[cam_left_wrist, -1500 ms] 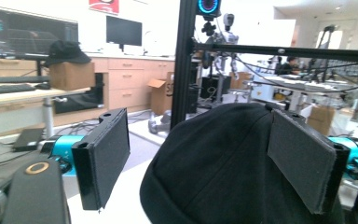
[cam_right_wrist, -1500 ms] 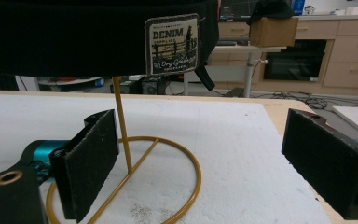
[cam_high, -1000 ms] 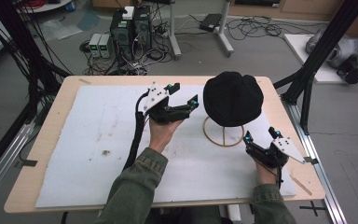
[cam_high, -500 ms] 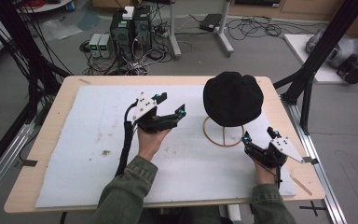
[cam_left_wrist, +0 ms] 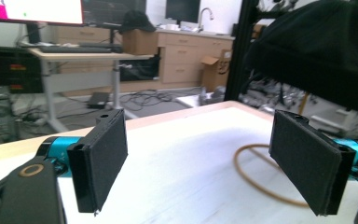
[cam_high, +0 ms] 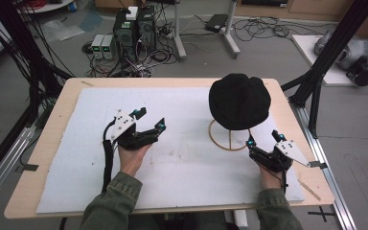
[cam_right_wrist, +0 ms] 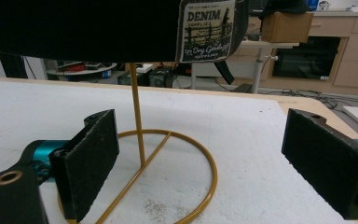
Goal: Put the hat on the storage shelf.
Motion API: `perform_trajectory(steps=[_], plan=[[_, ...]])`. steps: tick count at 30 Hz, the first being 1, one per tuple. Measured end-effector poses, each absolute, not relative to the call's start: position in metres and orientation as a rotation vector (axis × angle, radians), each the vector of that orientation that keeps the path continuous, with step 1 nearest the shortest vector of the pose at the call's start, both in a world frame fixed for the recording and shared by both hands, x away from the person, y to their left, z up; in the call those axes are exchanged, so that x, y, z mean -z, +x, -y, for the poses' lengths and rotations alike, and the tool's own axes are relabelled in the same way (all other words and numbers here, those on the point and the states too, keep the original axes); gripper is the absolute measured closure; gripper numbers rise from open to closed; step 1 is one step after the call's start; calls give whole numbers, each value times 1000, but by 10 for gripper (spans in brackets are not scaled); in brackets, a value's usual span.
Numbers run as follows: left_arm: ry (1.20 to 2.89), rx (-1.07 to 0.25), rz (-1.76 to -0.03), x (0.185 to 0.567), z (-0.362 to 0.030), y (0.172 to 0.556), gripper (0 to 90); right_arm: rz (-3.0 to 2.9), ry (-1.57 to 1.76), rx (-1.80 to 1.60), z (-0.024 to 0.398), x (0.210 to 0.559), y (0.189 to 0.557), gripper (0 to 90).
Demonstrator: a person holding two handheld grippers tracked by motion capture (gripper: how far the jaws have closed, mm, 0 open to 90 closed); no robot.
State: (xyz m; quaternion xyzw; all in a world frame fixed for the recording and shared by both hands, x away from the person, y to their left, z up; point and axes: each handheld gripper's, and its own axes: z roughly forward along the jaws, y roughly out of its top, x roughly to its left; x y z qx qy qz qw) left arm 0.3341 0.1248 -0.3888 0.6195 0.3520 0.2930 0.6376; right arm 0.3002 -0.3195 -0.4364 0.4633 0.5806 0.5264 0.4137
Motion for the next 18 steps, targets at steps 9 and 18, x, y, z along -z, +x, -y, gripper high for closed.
perform_trajectory(steps=[9,18], plan=[[1388,-727,-815,402,-163,314,228,-1460,1174,-1314,320,438,300,101],[1320,-803,-948,420,-213,293,201,-1466,1177,-1305,320,439,300,101]])
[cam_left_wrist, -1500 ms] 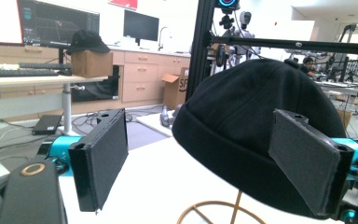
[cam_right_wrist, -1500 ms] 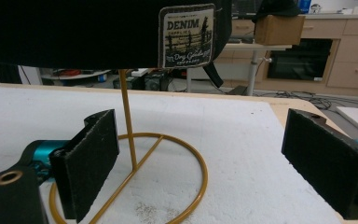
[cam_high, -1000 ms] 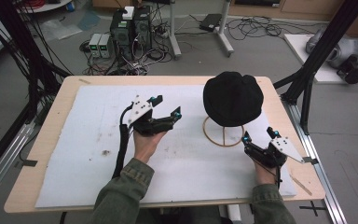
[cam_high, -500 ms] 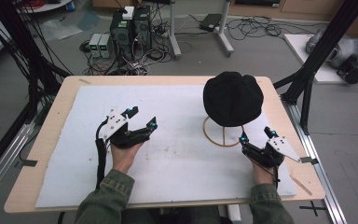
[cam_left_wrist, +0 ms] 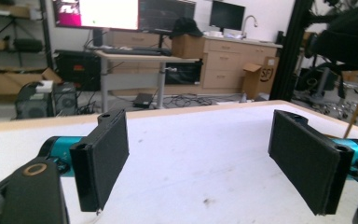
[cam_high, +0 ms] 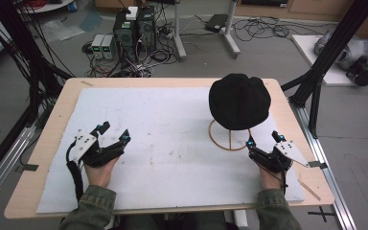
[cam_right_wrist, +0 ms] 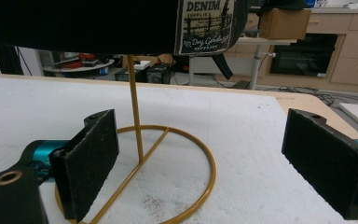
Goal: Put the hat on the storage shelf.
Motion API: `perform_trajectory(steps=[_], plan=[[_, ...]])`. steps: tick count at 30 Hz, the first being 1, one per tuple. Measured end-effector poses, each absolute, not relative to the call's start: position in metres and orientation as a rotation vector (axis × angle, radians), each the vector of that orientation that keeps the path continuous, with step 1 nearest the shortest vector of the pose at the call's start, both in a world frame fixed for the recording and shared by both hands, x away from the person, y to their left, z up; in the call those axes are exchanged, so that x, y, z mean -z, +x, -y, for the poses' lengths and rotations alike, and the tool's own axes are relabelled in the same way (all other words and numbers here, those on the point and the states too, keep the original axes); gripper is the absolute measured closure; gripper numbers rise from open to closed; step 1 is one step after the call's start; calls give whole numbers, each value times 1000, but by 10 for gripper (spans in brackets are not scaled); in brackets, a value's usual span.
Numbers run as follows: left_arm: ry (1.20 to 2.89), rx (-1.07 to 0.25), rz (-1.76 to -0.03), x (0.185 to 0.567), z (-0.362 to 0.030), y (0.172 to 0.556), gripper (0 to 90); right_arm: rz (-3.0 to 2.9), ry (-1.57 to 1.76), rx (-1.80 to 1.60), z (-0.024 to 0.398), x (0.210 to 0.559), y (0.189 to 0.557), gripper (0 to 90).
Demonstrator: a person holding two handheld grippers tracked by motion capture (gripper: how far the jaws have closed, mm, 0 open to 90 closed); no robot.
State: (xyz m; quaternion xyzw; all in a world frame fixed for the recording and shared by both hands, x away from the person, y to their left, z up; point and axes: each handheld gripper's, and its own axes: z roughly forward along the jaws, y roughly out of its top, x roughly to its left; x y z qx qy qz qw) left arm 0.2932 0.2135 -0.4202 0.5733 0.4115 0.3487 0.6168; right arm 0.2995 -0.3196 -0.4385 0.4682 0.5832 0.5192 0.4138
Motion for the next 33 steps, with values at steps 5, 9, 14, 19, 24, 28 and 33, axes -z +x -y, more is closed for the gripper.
perform_trajectory(steps=[5,9,14,19,24,28,33], plan=[[1303,-846,-1013,425,-237,281,198,-1462,1180,-1301,320,439,299,101],[1272,-873,-1048,426,-251,274,197,-1457,1180,-1303,319,438,298,101],[1285,-897,-1060,430,-256,271,198,-1456,1174,-1307,319,437,298,101],[1286,-903,-1059,433,-260,271,197,-1459,1177,-1319,319,437,297,101],[1282,-901,-1061,432,-261,271,197,-1463,1167,-1328,319,437,296,101],[1286,-894,-1067,434,-260,272,198,-1459,1172,-1323,321,437,293,101],[1284,-888,-1064,433,-259,272,198,-1451,1172,-1320,323,436,290,101]])
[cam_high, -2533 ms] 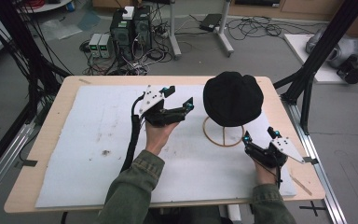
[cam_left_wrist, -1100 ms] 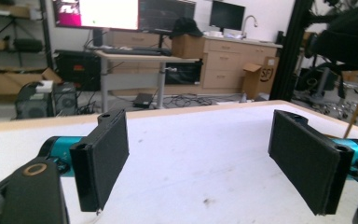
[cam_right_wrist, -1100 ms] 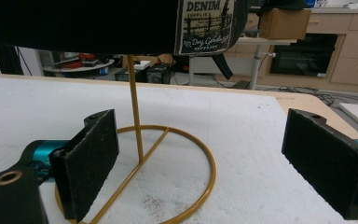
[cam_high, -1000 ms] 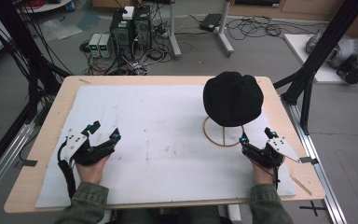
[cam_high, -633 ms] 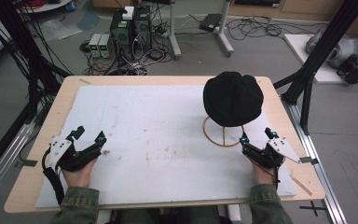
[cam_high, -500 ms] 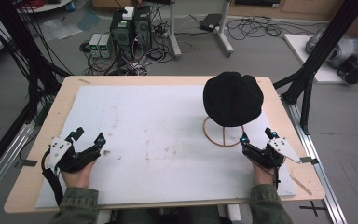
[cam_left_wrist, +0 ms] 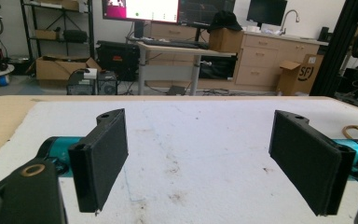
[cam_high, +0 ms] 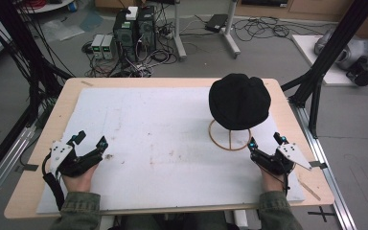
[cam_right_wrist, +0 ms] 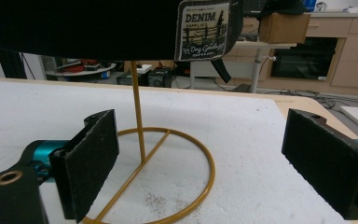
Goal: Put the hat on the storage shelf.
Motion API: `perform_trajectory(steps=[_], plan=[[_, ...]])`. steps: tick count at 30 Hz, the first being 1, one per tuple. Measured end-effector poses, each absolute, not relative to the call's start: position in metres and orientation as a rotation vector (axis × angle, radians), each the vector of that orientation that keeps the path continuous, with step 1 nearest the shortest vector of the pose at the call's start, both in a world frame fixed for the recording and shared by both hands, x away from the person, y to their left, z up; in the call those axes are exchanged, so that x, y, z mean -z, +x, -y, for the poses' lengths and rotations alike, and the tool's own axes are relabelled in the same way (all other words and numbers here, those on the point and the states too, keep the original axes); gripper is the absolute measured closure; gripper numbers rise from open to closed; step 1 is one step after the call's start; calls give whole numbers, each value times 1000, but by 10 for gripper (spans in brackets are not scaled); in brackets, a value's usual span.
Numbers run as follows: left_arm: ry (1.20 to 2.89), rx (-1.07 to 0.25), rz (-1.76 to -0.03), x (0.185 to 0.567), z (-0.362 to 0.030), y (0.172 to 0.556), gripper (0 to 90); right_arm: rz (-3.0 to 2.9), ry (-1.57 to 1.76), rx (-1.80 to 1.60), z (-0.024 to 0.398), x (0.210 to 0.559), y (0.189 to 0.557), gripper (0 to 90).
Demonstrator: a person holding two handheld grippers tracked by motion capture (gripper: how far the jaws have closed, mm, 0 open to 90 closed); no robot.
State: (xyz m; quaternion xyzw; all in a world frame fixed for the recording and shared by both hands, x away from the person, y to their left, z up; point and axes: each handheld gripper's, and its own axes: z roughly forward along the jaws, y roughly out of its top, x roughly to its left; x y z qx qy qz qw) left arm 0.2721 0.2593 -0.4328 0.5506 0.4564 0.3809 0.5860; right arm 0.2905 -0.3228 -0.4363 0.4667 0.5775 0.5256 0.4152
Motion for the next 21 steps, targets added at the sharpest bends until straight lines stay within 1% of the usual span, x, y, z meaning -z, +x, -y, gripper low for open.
perform_trajectory(steps=[9,13,18,19,21], plan=[[1313,-861,-1060,432,-257,276,181,-1442,1188,-1319,329,436,286,101],[1344,-870,-1048,431,-255,277,181,-1436,1193,-1316,331,436,285,101],[1525,-826,-1041,427,-254,283,178,-1456,1196,-1314,335,434,283,101],[1525,-826,-1041,427,-254,283,173,-1465,1195,-1310,335,433,283,101],[1632,-808,-1038,426,-252,286,161,-1489,1180,-1285,337,428,284,101]])
